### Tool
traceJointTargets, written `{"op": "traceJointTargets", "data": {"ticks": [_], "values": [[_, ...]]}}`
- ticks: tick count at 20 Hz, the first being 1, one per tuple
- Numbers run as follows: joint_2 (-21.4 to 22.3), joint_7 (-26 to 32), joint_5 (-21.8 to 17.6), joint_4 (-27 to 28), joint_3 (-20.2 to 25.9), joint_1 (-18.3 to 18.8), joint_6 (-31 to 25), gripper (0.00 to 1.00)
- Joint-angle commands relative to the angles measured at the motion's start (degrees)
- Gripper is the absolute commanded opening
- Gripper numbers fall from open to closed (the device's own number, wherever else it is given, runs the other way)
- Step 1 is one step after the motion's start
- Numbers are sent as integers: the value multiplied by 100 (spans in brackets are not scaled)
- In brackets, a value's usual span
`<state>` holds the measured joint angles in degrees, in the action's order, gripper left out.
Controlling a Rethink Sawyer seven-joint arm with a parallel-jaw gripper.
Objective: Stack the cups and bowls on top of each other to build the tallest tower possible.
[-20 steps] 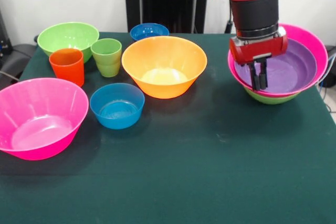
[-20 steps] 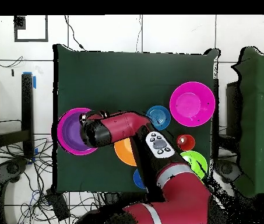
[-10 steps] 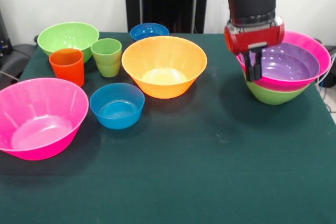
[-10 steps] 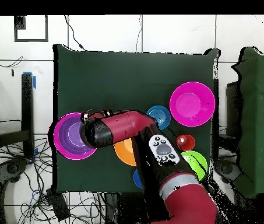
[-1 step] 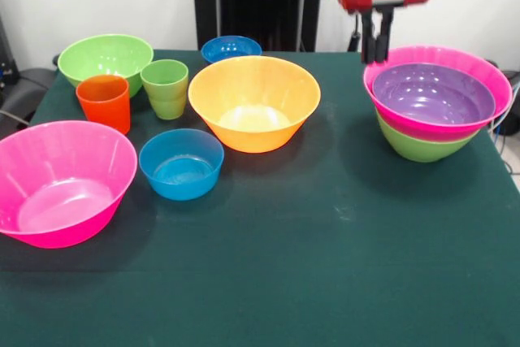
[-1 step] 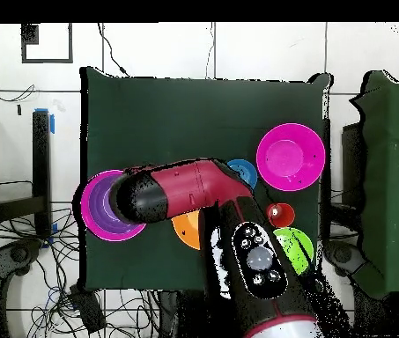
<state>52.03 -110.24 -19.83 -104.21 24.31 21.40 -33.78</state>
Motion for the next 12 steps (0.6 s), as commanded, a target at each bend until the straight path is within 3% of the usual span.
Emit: {"op": "traceJointTargets", "data": {"ticks": [1,7,12], "values": [[521,229,166,-241,-86,-37,-1225,0],[758,98,331,-670,7,87,-1072,0],[740,-209,420,-1038,-9,28,-583,0]]}}
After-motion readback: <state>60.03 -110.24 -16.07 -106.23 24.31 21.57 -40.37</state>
